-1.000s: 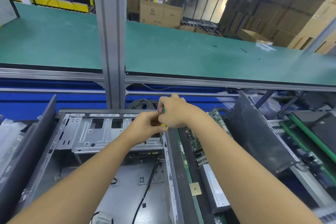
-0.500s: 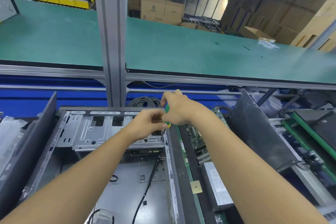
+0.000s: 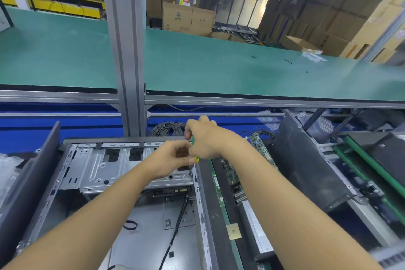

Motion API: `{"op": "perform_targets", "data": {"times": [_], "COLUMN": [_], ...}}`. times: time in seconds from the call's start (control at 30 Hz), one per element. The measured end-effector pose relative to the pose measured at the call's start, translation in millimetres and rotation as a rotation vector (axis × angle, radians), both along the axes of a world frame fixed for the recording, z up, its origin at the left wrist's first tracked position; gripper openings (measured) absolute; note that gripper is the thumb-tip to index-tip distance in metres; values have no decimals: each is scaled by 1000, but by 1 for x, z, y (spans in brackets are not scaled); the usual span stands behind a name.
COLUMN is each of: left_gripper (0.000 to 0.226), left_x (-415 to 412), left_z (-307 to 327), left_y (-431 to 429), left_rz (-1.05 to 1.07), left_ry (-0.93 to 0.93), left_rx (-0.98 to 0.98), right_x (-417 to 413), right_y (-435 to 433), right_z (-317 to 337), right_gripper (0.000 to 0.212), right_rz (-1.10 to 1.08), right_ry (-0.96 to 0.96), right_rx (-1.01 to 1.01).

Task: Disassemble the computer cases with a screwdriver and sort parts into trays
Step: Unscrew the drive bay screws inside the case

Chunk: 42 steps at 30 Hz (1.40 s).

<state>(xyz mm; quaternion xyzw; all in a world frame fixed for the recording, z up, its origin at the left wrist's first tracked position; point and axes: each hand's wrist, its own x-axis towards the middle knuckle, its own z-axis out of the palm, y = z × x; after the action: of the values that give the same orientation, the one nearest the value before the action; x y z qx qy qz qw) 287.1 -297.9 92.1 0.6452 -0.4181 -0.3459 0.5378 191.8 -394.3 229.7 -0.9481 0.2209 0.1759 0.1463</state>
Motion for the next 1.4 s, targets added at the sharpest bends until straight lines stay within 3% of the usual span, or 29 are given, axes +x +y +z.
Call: {"op": "perform_targets", "data": {"times": [0.13,0.23,0.3,0.47,0.57,0.7,0.77,0.9,1.0,1.1,1.23,1.27,1.33,1.4], "left_gripper": [23,31,38,25,19,30,36,30,27,26,28,30,28,27], "left_x": [-7,-12,-11,-3,-2,-6,-8,-5,0,2,-5,-6,-8,-7], "left_z": [1,4,4,8,8,5,3,2,3,3,5,5,3,2], "left_y": [-9,-15,-13,2,1,-6,-10,-7,1,3,-5,-7,-10,-6], "left_rz": [31,48,25,-20,20,25,32,25,24,42,50,54,36,9], "left_ry": [-87,-210,-180,3,-20,-28,-60,-56,12,45,-91,-140,-195,-131], "left_rx": [31,70,61,-3,7,5,27,4,-21,-14,60,95,91,21], "right_x": [0,2,2,1,-2,-2,0,0,0,-3,-1,0,1,-1], "right_y": [9,13,12,2,-1,3,4,4,0,1,8,9,8,4], "right_z": [-7,-14,-16,-6,-8,-12,-14,-11,-2,-2,-10,-12,-16,-15], "right_gripper": [77,51,36,36,39,84,71,26,13,16,71,70,46,26], "right_rz": [-214,-290,-261,-84,-79,-320,-350,-193,-60,-35,-237,-259,-237,-189], "right_ry": [-20,-88,-125,-106,-137,-160,-155,-150,-53,-33,-103,-110,-122,-137], "right_rx": [-61,-92,-105,9,53,21,-37,-60,-45,20,-16,-65,-114,-82]}}
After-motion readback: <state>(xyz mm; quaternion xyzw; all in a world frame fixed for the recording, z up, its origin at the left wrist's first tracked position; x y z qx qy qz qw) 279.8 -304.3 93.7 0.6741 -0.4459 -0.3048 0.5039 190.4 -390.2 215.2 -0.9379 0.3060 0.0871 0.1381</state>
